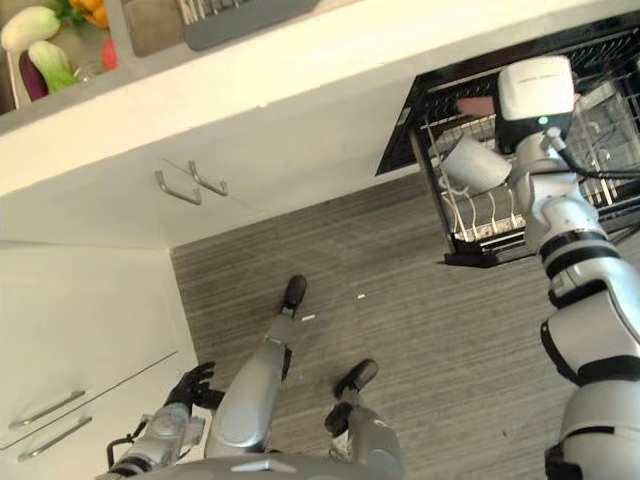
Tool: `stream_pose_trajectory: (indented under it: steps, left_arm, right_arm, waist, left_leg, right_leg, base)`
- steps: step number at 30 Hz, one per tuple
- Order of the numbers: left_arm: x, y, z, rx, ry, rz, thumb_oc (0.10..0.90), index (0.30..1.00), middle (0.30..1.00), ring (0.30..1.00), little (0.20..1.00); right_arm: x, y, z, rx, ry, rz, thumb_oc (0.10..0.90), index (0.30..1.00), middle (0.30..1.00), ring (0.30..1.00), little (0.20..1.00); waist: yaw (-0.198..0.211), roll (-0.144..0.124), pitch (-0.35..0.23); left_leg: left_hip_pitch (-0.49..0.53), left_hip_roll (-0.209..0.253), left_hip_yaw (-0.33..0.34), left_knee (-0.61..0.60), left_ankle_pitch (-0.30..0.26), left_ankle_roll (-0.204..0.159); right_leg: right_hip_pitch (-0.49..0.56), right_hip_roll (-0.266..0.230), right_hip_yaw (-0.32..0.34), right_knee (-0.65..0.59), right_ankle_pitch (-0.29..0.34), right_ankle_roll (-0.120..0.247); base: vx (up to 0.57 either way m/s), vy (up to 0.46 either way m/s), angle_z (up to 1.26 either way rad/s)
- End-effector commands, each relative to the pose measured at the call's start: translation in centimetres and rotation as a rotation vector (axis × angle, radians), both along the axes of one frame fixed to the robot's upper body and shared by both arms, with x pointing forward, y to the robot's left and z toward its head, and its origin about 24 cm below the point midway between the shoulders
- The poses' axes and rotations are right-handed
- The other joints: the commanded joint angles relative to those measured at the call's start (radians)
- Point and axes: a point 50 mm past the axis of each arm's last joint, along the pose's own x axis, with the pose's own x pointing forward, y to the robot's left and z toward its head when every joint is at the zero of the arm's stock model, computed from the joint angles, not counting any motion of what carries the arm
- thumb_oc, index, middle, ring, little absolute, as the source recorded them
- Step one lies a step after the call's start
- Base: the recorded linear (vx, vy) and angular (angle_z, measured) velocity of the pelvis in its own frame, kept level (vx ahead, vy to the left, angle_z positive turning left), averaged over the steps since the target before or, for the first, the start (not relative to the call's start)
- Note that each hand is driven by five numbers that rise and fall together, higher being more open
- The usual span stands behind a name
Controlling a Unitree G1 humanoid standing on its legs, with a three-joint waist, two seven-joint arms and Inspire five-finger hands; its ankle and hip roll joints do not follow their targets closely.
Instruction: Place the dishes in the dishwasher.
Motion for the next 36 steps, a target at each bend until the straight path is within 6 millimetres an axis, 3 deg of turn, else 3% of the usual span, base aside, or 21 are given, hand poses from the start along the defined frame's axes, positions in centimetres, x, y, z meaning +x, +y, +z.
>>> stream_pose_trajectory:
  steps: [1, 6, 10, 15, 18, 19, 20, 22, 24, 25, 28, 29, 30, 31, 32, 33, 34, 35, 36]
  left_arm:
    - [-0.6, 1.4, 0.1, 0.043, 0.000, 0.035, 0.800, 0.900, 0.900, 0.900, 0.900]
    - [-0.3, 1.1, 0.2, 0.033, -0.012, 0.042, 0.800, 0.900, 0.900, 0.900, 0.900]
    - [-0.5, 1.1, 0.1, 0.024, 0.001, 0.050, 0.800, 0.900, 0.900, 0.900, 0.900]
    - [-1.7, 1.5, -0.4, 0.038, 0.063, 0.049, 0.800, 0.900, 0.900, 0.900, 0.900]
    - [-2.9, 2.0, -0.8, 0.054, 0.118, 0.056, 0.800, 0.900, 0.900, 0.900, 0.900]
    - [-3.8, 2.5, -1.0, 0.061, 0.152, 0.082, 0.800, 0.900, 0.900, 0.900, 0.900]
    - [-3.9, 2.6, -1.0, 0.066, 0.155, 0.076, 0.800, 0.900, 0.900, 0.900, 0.900]
    - [-4.5, 2.7, -1.2, 0.068, 0.180, 0.097, 0.800, 0.900, 0.900, 0.900, 0.900]
    - [-4.8, 2.6, -1.4, 0.058, 0.193, 0.112, 0.800, 0.900, 0.900, 0.900, 0.900]
    - [-5.2, 2.6, -1.6, 0.051, 0.207, 0.128, 0.800, 0.900, 0.900, 0.900, 0.900]
    - [-5.2, 2.6, -1.6, 0.052, 0.208, 0.126, 0.800, 0.900, 0.900, 0.900, 0.900]
    - [-5.8, 2.6, -1.7, 0.049, 0.226, 0.138, 0.800, 0.900, 0.900, 0.900, 0.900]
    - [-5.8, 2.6, -1.7, 0.049, 0.226, 0.138, 0.800, 0.900, 0.900, 0.900, 0.900]
    - [-6.0, 2.6, -1.8, 0.044, 0.229, 0.140, 0.800, 0.900, 0.900, 0.900, 0.900]
    - [-6.9, 2.3, -2.1, 0.024, 0.262, 0.150, 0.800, 0.900, 0.900, 0.900, 0.900]
    - [-7.2, 2.1, -2.3, 0.017, 0.270, 0.155, 0.800, 0.900, 0.900, 0.900, 0.900]
    - [-7.2, 2.1, -2.3, 0.017, 0.270, 0.155, 0.800, 0.900, 0.900, 0.900, 0.900]
    - [-7.4, 1.9, -2.4, 0.008, 0.276, 0.161, 0.800, 0.900, 0.900, 0.900, 0.900]
    - [-7.4, 1.9, -2.4, 0.008, 0.276, 0.161, 0.800, 0.900, 0.900, 0.900, 0.900]
  right_arm:
    - [-2.1, -2.8, 6.4, -0.083, -0.235, -0.092, 0.800, 0.900, 0.900, 0.900, 0.900]
    - [-2.0, -3.0, 4.1, 0.100, -0.253, -0.069, 0.800, 0.900, 0.900, 0.900, 0.900]
    - [-2.2, -1.4, 3.1, 0.147, -0.288, 0.029, 0.800, 0.900, 0.900, 0.900, 0.900]
    - [-3.4, 0.3, 1.7, 0.244, -0.334, 0.166, 0.800, 0.900, 0.900, 0.900, 0.900]
    - [-4.7, 0.8, -0.7, 0.360, -0.336, 0.224, 0.800, 0.900, 0.900, 0.900, 0.900]
    - [-5.9, 0.7, -1.8, 0.403, -0.346, 0.240, 0.800, 0.900, 0.900, 0.900, 0.900]
    - [-6.2, 0.5, -2.0, 0.406, -0.344, 0.234, 0.800, 0.900, 0.900, 0.900, 0.900]
    - [-7.4, -0.2, -2.3, 0.455, -0.387, 0.228, 0.800, 0.900, 0.900, 0.900, 0.900]
    - [-9.1, -1.4, -2.8, 0.501, -0.431, 0.189, 0.800, 0.900, 0.900, 0.900, 0.900]
    - [-10.6, -3.2, -2.7, 0.484, -0.465, 0.118, 0.800, 0.900, 0.900, 0.900, 0.900]
    - [-10.7, -3.2, -2.8, 0.483, -0.465, 0.114, 0.800, 0.900, 0.900, 0.900, 0.900]
    - [-12.4, -6.1, -3.6, 0.459, -0.465, -0.029, 0.547, 0.521, 0.521, 0.521, 0.521]
    - [-12.4, -6.1, -3.6, 0.459, -0.465, -0.029, 0.547, 0.521, 0.521, 0.521, 0.521]
    - [-13.6, -7.9, -4.4, 0.449, -0.454, -0.123, 0.400, 0.300, 0.300, 0.300, 0.300]
    - [-17.8, -12.3, -8.2, 0.506, -0.397, -0.402, 0.400, 0.300, 0.300, 0.300, 0.300]
    - [-20.0, -13.4, -10.3, 0.539, -0.372, -0.506, 0.400, 0.300, 0.300, 0.300, 0.300]
    - [-20.0, -13.4, -10.3, 0.539, -0.372, -0.506, 0.400, 0.300, 0.300, 0.300, 0.300]
    - [-22.9, -14.3, -13.6, 0.607, -0.324, -0.640, 0.400, 0.300, 0.300, 0.300, 0.300]
    - [-22.9, -14.3, -13.6, 0.607, -0.324, -0.640, 0.400, 0.300, 0.300, 0.300, 0.300]
  waist:
    - [-0.001, 0.005, -0.024]
    - [-0.011, 0.006, -0.025]
    - [-0.024, 0.005, -0.031]
    - [-0.046, -0.003, -0.047]
    - [-0.060, -0.016, -0.079]
    - [-0.077, -0.026, -0.108]
    - [-0.069, -0.029, -0.107]
    - [-0.092, -0.038, -0.136]
    - [-0.113, -0.046, -0.157]
    - [-0.135, -0.045, -0.186]
    - [-0.130, -0.045, -0.184]
    - [-0.152, -0.042, -0.211]
    - [-0.152, -0.042, -0.211]
    - [-0.161, -0.039, -0.223]
    - [-0.190, -0.035, -0.246]
    - [-0.202, -0.033, -0.248]
    - [-0.202, -0.033, -0.248]
    - [-0.216, -0.028, -0.240]
    - [-0.216, -0.028, -0.240]
  left_leg:
    - [0.091, 0.051, 0.043, 0.034, -0.148, -0.068]
    - [0.093, 0.043, 0.040, 0.022, -0.143, -0.069]
    - [0.106, 0.039, 0.041, 0.024, -0.153, -0.066]
    - [0.136, 0.043, 0.064, 0.079, -0.207, -0.056]
    - [0.179, 0.050, 0.081, 0.107, -0.242, -0.047]
    - [0.220, 0.055, 0.094, 0.113, -0.261, -0.043]
    - [0.226, 0.055, 0.096, 0.111, -0.262, -0.043]
    - [0.270, 0.059, 0.110, 0.117, -0.278, -0.042]
    - [0.306, 0.052, 0.133, 0.126, -0.275, -0.031]
    - [0.352, 0.055, 0.153, 0.125, -0.287, -0.028]
    - [0.356, 0.055, 0.155, 0.123, -0.288, -0.028]
    - [0.395, 0.058, 0.173, 0.117, -0.295, -0.027]
    - [0.395, 0.058, 0.173, 0.117, -0.295, -0.027]
    - [0.419, 0.060, 0.186, 0.106, -0.295, -0.026]
    - [0.458, 0.060, 0.206, 0.083, -0.298, -0.023]
    - [0.463, 0.061, 0.211, 0.081, -0.301, -0.023]
    - [0.463, 0.061, 0.211, 0.081, -0.301, -0.023]
    - [0.456, 0.063, 0.209, 0.089, -0.303, -0.021]
    - [0.456, 0.063, 0.209, 0.089, -0.303, -0.021]
  right_leg:
    - [-0.099, -0.037, 0.114, -0.010, 0.011, 0.018]
    - [-0.093, -0.041, 0.105, -0.010, 0.011, 0.019]
    - [-0.080, -0.045, 0.104, -0.010, 0.013, 0.020]
    - [-0.038, -0.052, 0.110, -0.010, 0.010, 0.017]
    - [0.010, -0.052, 0.119, -0.010, 0.002, 0.017]
    - [0.047, -0.049, 0.124, -0.010, -0.006, 0.017]
    - [0.051, -0.049, 0.125, -0.010, -0.007, 0.017]
    - [0.087, -0.049, 0.128, -0.010, -0.012, 0.019]
    - [0.114, -0.056, 0.124, -0.010, 0.002, 0.018]
    - [0.143, -0.053, 0.136, -0.010, -0.003, 0.018]
    - [0.145, -0.052, 0.138, -0.010, -0.003, 0.018]
    - [0.166, -0.050, 0.146, -0.009, -0.003, 0.019]
    - [0.166, -0.050, 0.146, -0.009, -0.003, 0.019]
    - [0.174, -0.048, 0.156, -0.008, -0.001, 0.022]
    - [0.189, -0.045, 0.164, -0.003, -0.007, 0.022]
    - [0.190, -0.045, 0.163, 0.000, -0.008, 0.021]
    - [0.190, -0.045, 0.163, 0.000, -0.008, 0.021]
    - [0.184, -0.048, 0.166, 0.011, -0.011, 0.017]
    - [0.184, -0.048, 0.166, 0.011, -0.011, 0.017]
  base:
    - [-0.02, 0.026, 0.06]
    - [0.01, -0.002, 0.06]
    - [0.01, 0.001, 0.02]
    - [0.03, 0.002, 0.01]
    - [0.08, -0.017, -0.01]
    - [0.12, -0.026, -0.22]
    - [0.11, -0.022, -0.29]
    - [0.02, 0.025, -0.21]
    - [-0.03, 0.067, -0.11]
    - [0.04, 0.037, -0.05]
    - [0.02, 0.015, -0.27]
    - [0.04, 0.019, -0.19]
    - [0.06, 0.033, -0.48]
    - [0.08, 0.044, -0.29]
    - [0.09, 0.040, -0.43]
    - [0.07, 0.025, -0.14]
    - [-0.01, -0.024, -0.21]
    - [-0.02, -0.020, -0.07]
    - [-0.03, -0.036, -0.15]
